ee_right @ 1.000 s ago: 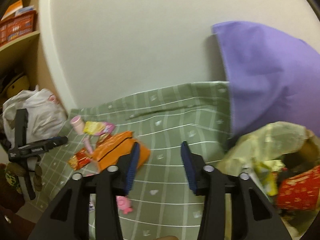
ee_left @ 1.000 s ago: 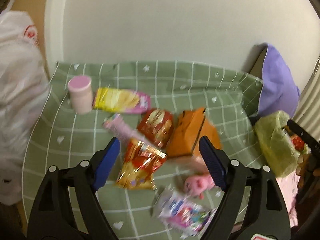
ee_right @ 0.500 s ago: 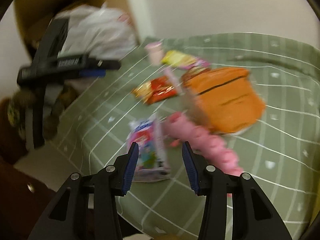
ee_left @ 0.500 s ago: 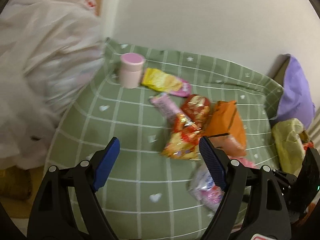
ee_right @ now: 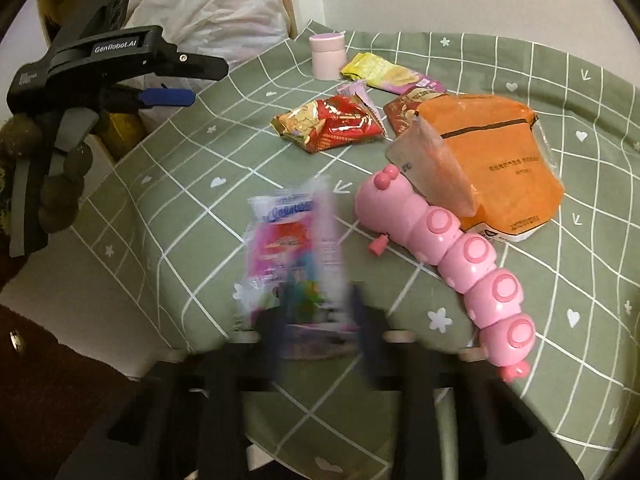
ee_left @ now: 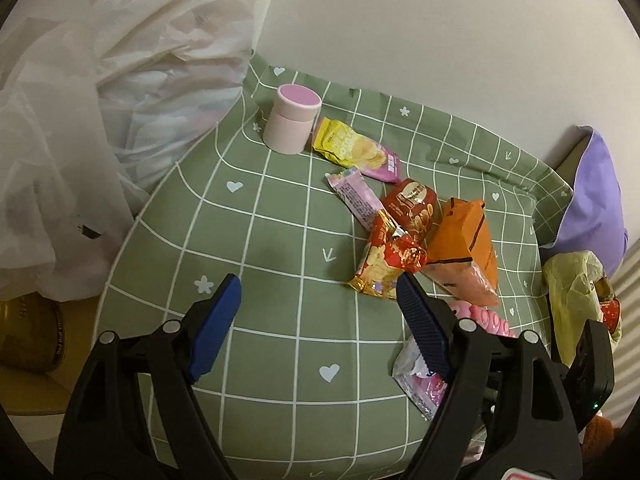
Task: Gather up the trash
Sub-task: 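Grasp the pink tissue pack with the right tool while the left tool grasps the yellow wrapper, then carry the tissue pack and yellow wrapper over the bin and open both tools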
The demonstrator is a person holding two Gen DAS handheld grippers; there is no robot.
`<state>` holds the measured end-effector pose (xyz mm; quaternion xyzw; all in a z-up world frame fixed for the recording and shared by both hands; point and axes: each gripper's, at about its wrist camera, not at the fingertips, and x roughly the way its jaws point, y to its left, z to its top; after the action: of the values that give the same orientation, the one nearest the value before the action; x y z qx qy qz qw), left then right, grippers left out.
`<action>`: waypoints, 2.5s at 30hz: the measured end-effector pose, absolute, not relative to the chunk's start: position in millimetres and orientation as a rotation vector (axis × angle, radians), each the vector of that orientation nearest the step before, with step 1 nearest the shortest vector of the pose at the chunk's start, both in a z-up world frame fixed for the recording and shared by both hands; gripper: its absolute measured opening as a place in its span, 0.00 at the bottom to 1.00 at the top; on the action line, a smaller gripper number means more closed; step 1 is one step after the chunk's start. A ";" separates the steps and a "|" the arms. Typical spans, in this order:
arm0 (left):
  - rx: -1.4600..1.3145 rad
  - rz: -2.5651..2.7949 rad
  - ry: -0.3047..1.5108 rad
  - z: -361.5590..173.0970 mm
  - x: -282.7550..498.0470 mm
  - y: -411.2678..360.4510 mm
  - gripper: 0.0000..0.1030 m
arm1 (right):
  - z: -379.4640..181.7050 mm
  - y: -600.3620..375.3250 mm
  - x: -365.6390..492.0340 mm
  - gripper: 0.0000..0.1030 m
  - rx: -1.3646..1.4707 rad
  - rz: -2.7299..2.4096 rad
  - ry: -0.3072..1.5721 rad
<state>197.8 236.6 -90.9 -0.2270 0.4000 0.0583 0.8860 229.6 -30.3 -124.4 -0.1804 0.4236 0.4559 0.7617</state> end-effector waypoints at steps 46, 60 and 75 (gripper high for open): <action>-0.613 0.104 0.800 -118.8 375.4 266.4 0.13 | -37.4 -160.8 299.9 0.13 -0.110 0.509 0.768; -0.424 -0.027 0.597 4.7 307.7 227.5 0.11 | -18.7 -158.9 293.2 0.13 -0.077 0.538 0.714; -0.254 -0.320 0.435 108.8 301.9 107.8 0.07 | 58.6 -256.4 266.1 0.14 -0.030 0.333 0.505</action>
<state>301.9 107.8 108.8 -0.1250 0.2142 -0.1576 0.9559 266.1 -256.4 58.6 -0.0149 0.2487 0.1639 0.9545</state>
